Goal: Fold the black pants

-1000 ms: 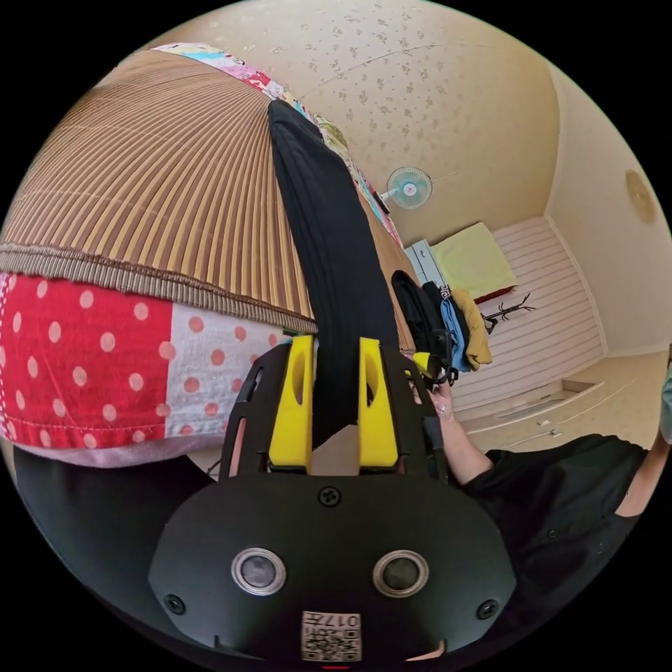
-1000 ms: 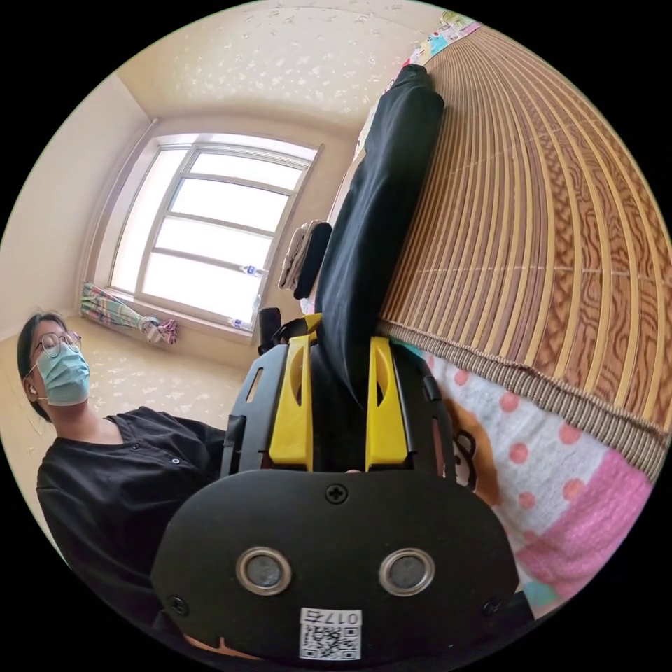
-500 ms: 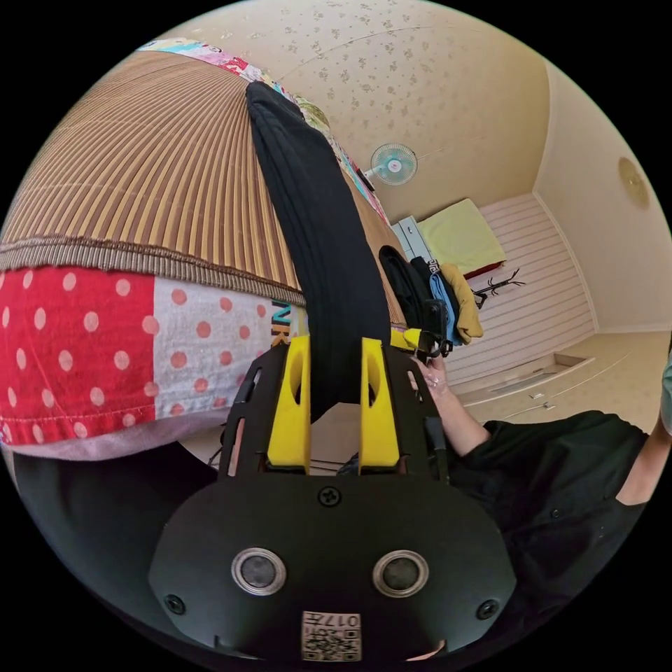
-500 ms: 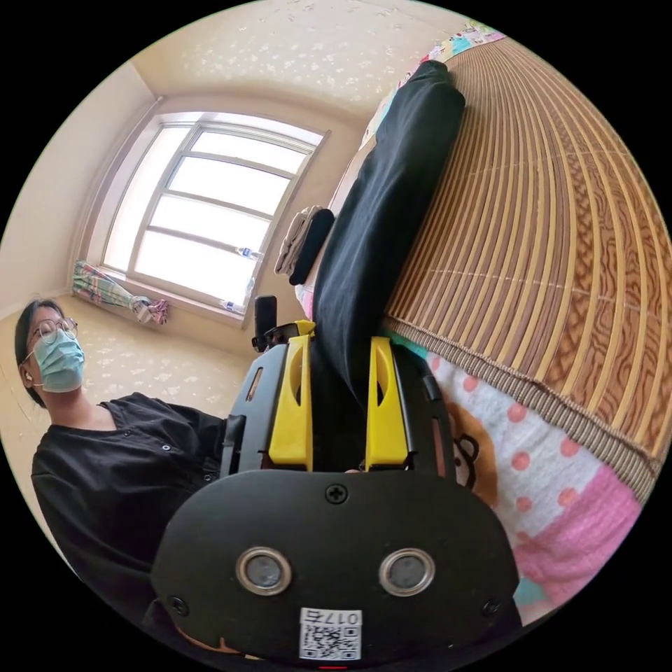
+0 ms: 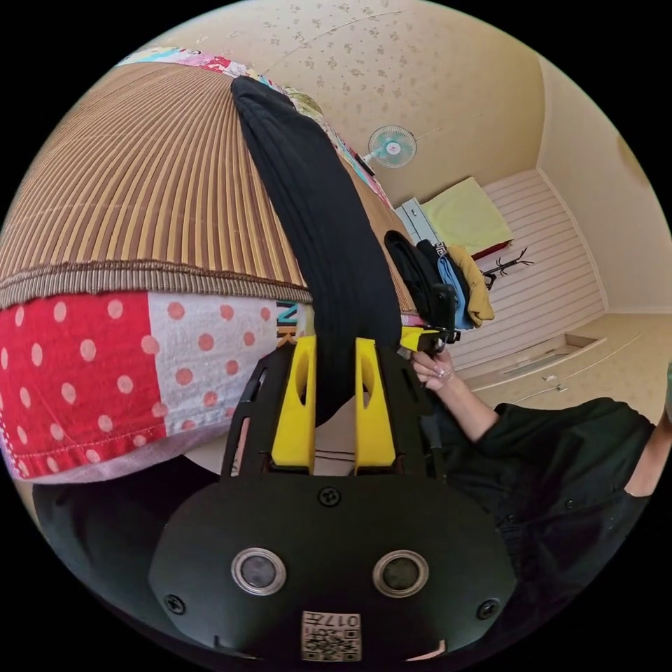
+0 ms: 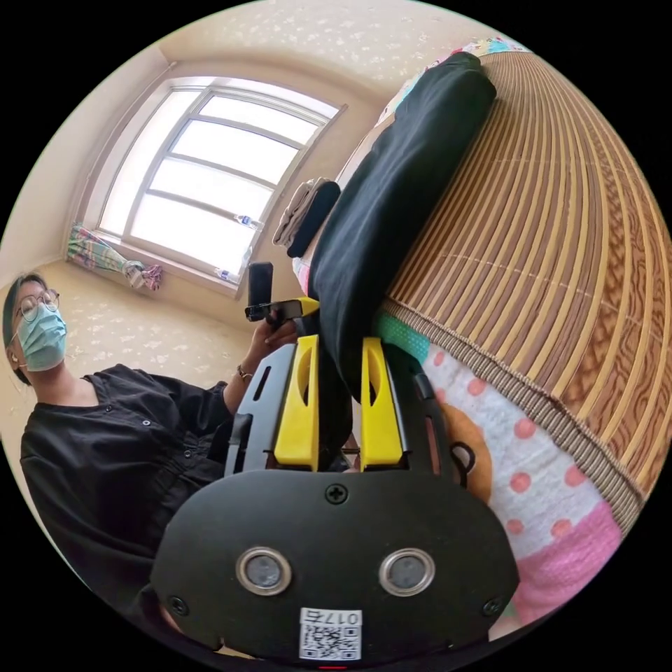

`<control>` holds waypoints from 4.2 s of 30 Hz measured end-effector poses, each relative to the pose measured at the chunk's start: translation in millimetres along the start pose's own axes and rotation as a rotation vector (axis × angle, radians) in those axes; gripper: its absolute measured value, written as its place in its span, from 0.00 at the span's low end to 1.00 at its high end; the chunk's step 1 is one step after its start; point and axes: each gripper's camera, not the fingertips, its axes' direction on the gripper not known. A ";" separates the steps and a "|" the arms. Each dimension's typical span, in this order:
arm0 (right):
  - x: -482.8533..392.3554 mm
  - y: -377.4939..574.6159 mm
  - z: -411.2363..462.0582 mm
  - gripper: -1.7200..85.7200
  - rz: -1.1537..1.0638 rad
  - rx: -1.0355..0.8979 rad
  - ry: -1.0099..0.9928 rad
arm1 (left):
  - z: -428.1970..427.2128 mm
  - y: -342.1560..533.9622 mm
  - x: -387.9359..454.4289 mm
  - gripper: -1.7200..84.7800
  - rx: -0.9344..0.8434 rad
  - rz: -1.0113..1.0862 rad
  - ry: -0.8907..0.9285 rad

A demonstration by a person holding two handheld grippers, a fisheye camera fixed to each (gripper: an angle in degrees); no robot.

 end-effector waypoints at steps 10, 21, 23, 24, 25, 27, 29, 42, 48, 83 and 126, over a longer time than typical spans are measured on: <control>17.3 -19.0 27.4 0.15 0.032 0.029 -0.152 | 23.4 5.3 -11.9 0.14 0.028 -0.010 0.085; 20.1 -35.9 78.4 0.15 0.063 0.064 -0.146 | 54.4 20.7 -7.3 0.14 0.082 -0.037 0.001; 15.5 -40.8 97.2 0.15 0.044 0.055 -0.129 | 61.3 25.8 -8.5 0.14 0.083 -0.034 0.000; 10.2 -40.9 108.4 0.14 0.031 0.054 -0.098 | 64.5 30.9 -9.5 0.14 0.088 -0.032 0.005; 5.2 -37.9 116.6 0.13 0.022 0.068 -0.070 | 68.0 37.1 -11.1 0.13 0.093 -0.033 0.024; 0.8 -29.9 126.3 0.11 0.027 0.093 -0.029 | 74.4 45.7 -11.6 0.12 0.081 -0.027 0.067; -3.0 -21.0 133.9 0.08 0.014 0.106 -0.057 | 75.6 55.1 -4.6 0.11 0.082 0.014 0.095; -213.1 -8.9 130.0 0.04 -0.482 0.235 -0.132 | -15.8 100.8 188.2 0.09 0.358 0.470 0.199; -358.9 4.0 121.2 0.06 -0.831 0.302 0.004 | -55.9 117.5 301.0 0.09 0.547 0.660 0.245; -271.7 -327.3 187.3 0.04 -0.387 0.416 0.897 | 93.5 -285.2 264.9 0.08 0.153 0.154 0.064; 118.4 -107.5 6.1 0.28 0.034 0.091 0.446 | 275.4 -132.2 74.5 0.33 0.135 -0.147 -0.142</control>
